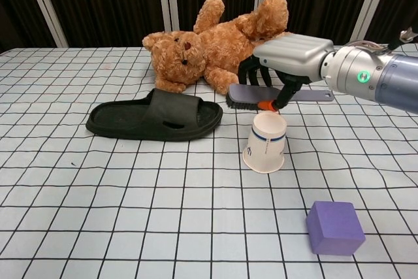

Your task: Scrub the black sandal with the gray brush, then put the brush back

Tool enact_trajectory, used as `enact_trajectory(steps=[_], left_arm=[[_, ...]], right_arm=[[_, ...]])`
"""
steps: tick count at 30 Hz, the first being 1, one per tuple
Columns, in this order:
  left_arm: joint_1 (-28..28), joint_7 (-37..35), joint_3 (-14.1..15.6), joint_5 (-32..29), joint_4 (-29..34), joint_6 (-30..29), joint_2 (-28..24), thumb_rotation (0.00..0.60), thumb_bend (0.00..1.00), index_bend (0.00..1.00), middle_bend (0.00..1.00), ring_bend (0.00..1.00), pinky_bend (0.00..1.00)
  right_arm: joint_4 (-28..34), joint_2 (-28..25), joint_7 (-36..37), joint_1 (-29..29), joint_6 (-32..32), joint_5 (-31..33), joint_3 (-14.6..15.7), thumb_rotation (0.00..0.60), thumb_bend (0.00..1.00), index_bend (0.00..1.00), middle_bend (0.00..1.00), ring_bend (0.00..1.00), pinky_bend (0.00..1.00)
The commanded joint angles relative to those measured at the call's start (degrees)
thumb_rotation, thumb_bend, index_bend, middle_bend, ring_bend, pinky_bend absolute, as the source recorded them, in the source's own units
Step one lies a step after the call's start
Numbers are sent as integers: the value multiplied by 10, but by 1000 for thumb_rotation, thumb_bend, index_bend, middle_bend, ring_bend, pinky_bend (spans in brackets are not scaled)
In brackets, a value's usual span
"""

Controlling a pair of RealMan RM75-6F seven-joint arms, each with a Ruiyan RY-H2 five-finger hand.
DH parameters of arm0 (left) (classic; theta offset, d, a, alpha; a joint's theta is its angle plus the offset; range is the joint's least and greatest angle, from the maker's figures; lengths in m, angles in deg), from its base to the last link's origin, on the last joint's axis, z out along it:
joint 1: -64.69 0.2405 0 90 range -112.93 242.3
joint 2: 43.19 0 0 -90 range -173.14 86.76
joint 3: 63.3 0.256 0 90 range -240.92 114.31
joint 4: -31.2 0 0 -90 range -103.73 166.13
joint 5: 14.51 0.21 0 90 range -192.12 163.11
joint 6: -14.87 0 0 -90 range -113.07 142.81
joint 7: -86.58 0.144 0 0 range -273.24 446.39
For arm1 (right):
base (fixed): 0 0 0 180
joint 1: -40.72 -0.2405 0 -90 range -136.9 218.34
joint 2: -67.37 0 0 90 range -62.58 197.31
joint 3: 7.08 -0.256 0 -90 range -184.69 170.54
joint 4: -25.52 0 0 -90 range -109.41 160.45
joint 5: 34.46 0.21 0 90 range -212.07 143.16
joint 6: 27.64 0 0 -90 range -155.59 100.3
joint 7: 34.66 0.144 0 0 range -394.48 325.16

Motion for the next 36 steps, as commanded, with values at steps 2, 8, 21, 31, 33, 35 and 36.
enact_trajectory(steps=[2, 8, 21, 31, 33, 35, 36], left_arm=[[-26, -4, 12, 16, -10, 46, 12, 600, 162, 0, 0, 0, 0], [-90, -20, 3, 9, -31, 146, 44, 600, 188, 0, 0, 0, 0], [-202, -6, -35, -12, -12, 274, 88, 590, 384, 0, 7, 0, 0], [-245, 5, -48, -62, -22, 330, 101, 583, 466, 0, 22, 0, 0], [-245, 10, -45, -71, -27, 333, 102, 585, 467, 0, 23, 0, 0], [-244, 12, -41, -80, -31, 335, 101, 585, 468, 0, 23, 0, 0], [-243, 12, -40, -86, -34, 336, 101, 588, 468, 0, 24, 0, 0]], right_arm=[[38, -5, -27, -8, -3, 2, -14, 600, 611, 757, 644, 566, 571], [75, 2, -67, -26, 7, 19, -35, 600, 611, 757, 645, 565, 571], [72, 34, -119, -64, 42, 90, -72, 600, 612, 757, 645, 565, 571], [46, 56, -117, -85, 59, 111, -82, 600, 611, 757, 645, 565, 571], [39, 65, -117, -91, 60, 112, -85, 600, 611, 757, 645, 566, 571], [33, 72, -115, -97, 61, 112, -87, 600, 612, 757, 645, 565, 571], [28, 78, -115, -100, 62, 113, -89, 600, 612, 757, 645, 565, 571]])
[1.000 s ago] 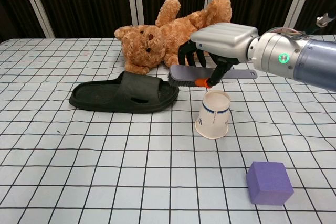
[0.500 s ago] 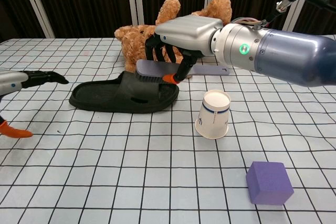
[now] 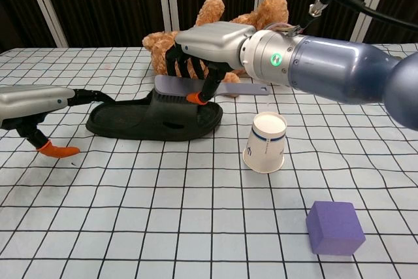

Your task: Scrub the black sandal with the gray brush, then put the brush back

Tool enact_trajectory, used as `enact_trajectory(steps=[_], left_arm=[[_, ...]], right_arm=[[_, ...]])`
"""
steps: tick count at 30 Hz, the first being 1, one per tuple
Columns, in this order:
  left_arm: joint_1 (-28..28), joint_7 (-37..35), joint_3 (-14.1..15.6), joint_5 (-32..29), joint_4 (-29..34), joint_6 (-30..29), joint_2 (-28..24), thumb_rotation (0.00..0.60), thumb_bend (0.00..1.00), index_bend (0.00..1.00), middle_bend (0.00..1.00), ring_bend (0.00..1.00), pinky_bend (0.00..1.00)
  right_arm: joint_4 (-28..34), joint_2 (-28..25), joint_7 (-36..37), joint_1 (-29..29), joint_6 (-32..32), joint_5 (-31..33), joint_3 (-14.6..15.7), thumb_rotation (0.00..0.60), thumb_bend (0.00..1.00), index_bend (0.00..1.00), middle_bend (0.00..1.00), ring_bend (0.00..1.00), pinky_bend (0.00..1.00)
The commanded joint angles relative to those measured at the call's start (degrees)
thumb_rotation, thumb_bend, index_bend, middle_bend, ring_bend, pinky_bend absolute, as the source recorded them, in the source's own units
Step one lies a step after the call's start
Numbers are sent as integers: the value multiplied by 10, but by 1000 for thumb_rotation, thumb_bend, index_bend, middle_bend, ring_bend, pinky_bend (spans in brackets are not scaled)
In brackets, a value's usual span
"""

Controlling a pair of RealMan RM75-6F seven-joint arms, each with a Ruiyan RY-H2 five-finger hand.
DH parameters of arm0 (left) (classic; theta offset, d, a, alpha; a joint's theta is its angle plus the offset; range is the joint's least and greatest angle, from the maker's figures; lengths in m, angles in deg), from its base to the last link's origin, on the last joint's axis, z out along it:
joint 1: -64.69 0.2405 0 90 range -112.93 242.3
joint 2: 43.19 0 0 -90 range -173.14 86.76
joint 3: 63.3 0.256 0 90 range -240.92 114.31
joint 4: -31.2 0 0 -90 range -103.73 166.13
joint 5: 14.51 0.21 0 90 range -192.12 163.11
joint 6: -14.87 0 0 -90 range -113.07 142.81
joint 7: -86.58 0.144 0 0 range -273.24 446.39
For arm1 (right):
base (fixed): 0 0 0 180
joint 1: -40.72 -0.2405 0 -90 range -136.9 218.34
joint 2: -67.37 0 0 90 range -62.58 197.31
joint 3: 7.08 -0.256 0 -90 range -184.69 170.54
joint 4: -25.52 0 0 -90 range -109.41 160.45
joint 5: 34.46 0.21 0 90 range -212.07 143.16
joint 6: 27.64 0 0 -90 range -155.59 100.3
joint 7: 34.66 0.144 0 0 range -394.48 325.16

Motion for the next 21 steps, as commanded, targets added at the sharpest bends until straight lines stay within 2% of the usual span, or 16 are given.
enact_trajectory(steps=[1, 13, 21], left_arm=[[1, 3, 5, -15, -10, 4, 0, 587, 468, 0, 24, 0, 0], [-10, -35, 16, -43, -66, 40, 19, 582, 473, 0, 26, 0, 0], [-23, -42, 18, -42, -83, 48, 26, 579, 477, 0, 27, 0, 0]], right_arm=[[-13, 14, 2, -11, 3, 1, -4, 600, 612, 757, 645, 565, 571], [-38, 38, 4, -33, 7, 1, -10, 600, 612, 757, 645, 566, 571], [-25, 29, -2, -36, -1, 1, -12, 600, 612, 757, 645, 566, 571]])
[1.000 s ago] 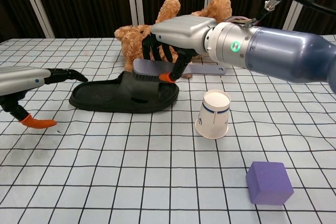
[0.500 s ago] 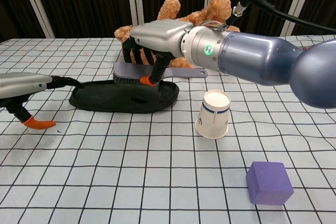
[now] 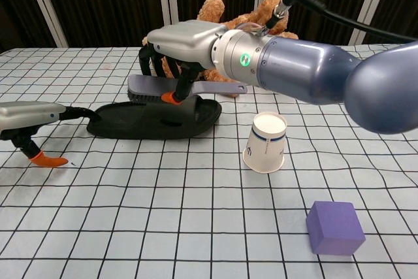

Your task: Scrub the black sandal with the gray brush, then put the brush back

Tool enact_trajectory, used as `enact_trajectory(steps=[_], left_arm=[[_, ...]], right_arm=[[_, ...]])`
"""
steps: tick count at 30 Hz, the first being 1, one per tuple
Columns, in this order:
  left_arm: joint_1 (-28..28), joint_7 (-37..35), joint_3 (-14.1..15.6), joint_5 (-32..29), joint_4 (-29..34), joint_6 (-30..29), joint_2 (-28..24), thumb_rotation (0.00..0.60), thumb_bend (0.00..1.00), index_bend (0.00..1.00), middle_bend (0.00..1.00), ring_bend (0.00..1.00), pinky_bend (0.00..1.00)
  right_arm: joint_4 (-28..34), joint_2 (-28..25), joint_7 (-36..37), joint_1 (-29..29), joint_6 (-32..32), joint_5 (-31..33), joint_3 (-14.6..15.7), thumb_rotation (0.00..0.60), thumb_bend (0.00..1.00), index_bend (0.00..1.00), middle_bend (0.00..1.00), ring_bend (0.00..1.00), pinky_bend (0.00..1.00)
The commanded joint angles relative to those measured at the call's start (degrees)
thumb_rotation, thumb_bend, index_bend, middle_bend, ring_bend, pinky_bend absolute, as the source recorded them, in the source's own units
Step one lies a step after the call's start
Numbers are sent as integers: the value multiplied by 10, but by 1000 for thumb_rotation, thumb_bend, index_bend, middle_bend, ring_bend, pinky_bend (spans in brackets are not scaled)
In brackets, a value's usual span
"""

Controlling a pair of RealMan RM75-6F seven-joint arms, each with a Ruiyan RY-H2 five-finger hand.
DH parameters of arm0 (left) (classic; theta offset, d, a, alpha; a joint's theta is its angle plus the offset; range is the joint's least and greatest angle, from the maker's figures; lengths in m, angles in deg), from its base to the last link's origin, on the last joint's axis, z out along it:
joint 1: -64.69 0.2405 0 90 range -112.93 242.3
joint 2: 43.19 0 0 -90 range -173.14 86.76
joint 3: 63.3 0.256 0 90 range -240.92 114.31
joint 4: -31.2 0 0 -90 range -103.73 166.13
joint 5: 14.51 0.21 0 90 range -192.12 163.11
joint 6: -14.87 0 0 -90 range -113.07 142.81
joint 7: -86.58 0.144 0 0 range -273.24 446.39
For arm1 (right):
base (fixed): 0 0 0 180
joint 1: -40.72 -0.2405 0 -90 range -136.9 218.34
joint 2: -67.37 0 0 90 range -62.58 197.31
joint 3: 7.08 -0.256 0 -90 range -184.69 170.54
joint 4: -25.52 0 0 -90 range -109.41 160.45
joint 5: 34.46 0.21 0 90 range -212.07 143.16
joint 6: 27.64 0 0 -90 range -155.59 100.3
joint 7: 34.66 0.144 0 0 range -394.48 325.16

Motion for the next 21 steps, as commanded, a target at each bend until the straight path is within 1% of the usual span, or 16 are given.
enact_trajectory(steps=[1, 6, 9, 13, 21], left_arm=[[-1, -1, 1, 0, -1, -2, 1, 579, 477, 0, 27, 0, 0], [1, -2, 6, -5, 0, -2, -2, 575, 479, 0, 27, 0, 0], [3, -5, 9, -6, 2, -5, -5, 580, 479, 0, 27, 0, 0], [3, -7, 11, -7, 3, -8, -8, 577, 479, 0, 27, 0, 0], [0, -11, 15, -11, -5, -3, -6, 576, 479, 0, 27, 0, 0]], right_arm=[[3, -2, -2, 0, -1, 3, 0, 600, 612, 757, 645, 566, 571], [4, 2, -4, -3, 1, 8, 3, 600, 611, 757, 645, 566, 571], [-6, 13, 1, -5, 0, 7, 4, 600, 613, 757, 645, 566, 571], [-28, 37, 20, -10, -2, 0, 5, 600, 615, 757, 645, 565, 571], [-92, 87, 67, -21, -3, -27, 8, 600, 615, 757, 645, 568, 571]])
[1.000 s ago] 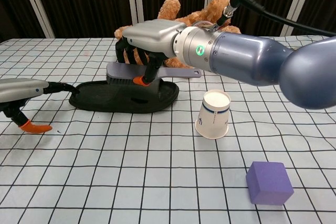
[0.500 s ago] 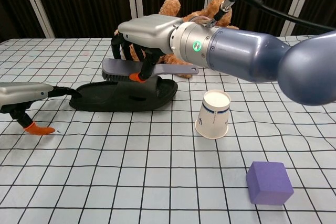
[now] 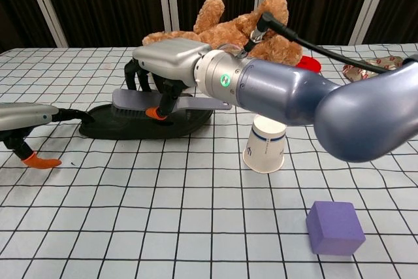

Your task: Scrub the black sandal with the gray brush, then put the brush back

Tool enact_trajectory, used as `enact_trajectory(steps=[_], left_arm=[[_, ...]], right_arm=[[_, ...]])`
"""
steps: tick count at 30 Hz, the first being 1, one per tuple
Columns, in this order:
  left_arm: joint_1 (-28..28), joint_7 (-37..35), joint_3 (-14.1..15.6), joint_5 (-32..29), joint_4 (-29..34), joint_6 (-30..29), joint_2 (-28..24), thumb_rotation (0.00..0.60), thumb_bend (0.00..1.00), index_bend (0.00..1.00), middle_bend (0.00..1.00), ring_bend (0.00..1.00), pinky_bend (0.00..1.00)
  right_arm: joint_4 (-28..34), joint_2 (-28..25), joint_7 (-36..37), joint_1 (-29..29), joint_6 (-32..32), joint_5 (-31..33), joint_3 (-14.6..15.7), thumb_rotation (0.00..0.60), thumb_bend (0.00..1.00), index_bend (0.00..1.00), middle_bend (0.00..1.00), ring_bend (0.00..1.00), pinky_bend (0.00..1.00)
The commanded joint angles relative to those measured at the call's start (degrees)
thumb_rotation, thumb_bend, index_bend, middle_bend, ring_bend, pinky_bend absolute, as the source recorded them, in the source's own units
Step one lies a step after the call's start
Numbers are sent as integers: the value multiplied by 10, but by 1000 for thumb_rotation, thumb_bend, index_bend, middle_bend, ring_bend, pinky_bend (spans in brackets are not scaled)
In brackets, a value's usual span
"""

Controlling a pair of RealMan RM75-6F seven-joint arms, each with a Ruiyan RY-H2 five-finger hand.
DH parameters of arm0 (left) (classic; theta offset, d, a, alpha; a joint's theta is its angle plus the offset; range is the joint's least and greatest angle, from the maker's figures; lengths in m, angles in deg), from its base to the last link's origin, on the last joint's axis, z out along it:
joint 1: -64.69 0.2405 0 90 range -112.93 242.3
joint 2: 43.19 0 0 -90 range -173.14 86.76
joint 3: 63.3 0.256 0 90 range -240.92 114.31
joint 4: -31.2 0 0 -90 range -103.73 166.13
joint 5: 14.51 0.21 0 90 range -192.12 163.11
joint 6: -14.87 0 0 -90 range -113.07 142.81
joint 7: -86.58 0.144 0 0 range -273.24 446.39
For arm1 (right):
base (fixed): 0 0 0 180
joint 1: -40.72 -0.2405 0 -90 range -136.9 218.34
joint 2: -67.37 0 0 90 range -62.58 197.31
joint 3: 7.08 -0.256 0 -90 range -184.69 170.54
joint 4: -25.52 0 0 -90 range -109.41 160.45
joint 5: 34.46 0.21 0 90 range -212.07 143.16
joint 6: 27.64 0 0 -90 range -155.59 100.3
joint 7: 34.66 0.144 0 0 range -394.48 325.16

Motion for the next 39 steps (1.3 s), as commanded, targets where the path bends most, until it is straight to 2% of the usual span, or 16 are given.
enact_trajectory(steps=[1, 12, 24, 32, 39], left_arm=[[-1, 0, 1, -1, -1, 0, 1, 576, 480, 0, 27, 0, 0], [-5, 2, 5, -3, -5, 2, 6, 575, 479, 0, 28, 0, 0], [-6, 10, 8, -8, -2, -1, 8, 574, 479, 0, 28, 0, 0], [-7, 14, 9, -9, 3, -4, 7, 575, 479, 0, 28, 0, 0], [-6, 14, 10, -8, 9, -9, 4, 575, 479, 0, 28, 0, 0]], right_arm=[[-28, 21, 22, -6, 0, -12, 0, 600, 615, 757, 645, 569, 571], [-99, 63, 55, -11, -9, -25, -3, 600, 615, 757, 645, 572, 571], [-168, 75, 58, -10, 6, -25, -1, 600, 615, 757, 645, 575, 571], [-187, 67, 42, -4, 9, -33, 12, 600, 614, 757, 645, 576, 571], [-158, 65, 42, -2, 7, -36, 9, 600, 615, 757, 645, 577, 571]])
